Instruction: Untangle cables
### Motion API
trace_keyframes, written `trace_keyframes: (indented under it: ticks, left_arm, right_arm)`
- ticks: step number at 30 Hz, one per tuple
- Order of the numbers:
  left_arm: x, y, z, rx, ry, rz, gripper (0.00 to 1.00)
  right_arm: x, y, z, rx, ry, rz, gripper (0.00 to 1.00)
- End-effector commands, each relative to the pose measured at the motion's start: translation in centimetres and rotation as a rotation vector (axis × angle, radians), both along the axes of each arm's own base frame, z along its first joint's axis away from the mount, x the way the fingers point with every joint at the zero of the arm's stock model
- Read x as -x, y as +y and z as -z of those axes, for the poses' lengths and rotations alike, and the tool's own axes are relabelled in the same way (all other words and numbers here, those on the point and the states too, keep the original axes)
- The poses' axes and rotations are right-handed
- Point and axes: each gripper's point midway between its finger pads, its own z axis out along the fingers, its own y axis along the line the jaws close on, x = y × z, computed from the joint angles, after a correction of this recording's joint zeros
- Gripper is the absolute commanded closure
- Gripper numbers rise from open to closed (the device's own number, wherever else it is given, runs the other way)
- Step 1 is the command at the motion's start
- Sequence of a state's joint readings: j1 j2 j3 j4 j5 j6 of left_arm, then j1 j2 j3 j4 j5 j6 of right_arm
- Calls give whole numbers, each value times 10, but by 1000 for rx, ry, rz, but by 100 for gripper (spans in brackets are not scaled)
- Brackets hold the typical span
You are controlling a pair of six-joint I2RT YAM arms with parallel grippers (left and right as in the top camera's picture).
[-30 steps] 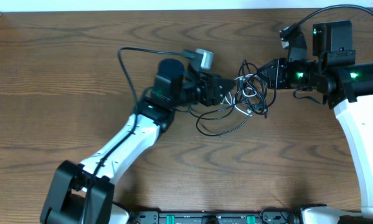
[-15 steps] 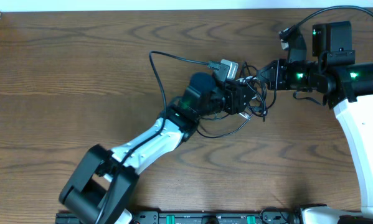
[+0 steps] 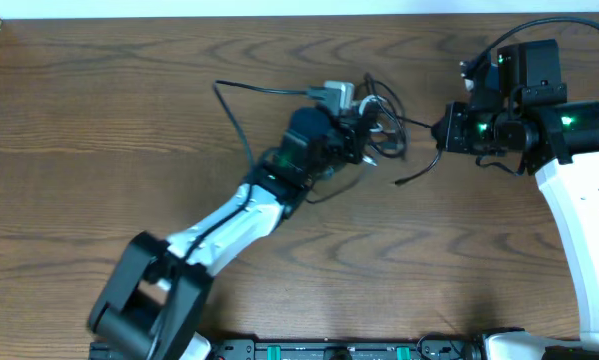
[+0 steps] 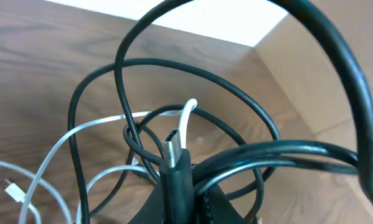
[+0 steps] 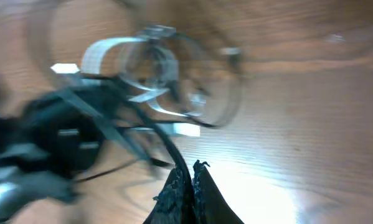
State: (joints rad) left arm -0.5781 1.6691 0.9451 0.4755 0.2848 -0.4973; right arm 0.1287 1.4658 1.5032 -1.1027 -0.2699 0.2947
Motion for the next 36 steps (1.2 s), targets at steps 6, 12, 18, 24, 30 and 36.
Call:
trace_keyframes:
  ticks: [6, 12, 18, 24, 30, 36]
  left_arm:
    - [-10, 81, -100, -17, -202, -174, 89]
    - [8, 107, -135, -1, -236, -211, 89]
    - [19, 109, -110, -55, -133, -194, 92]
    - [26, 112, -70, -132, 7, -184, 92]
    - [44, 103, -51, -142, 103, -97, 92]
    - [61, 96, -38, -142, 182, -26, 92]
  right_arm:
    - [-3, -80, 8, 248, 30, 264, 99]
    - [-8, -93, 18, 192, 66, 273, 99]
    - [-21, -9, -6, -96, -110, -207, 92]
    - [-22, 45, -20, -123, -202, -370, 64]
    - [-26, 90, -31, -106, -283, -430, 49]
    - [-31, 126, -34, -151, -311, -440, 44]
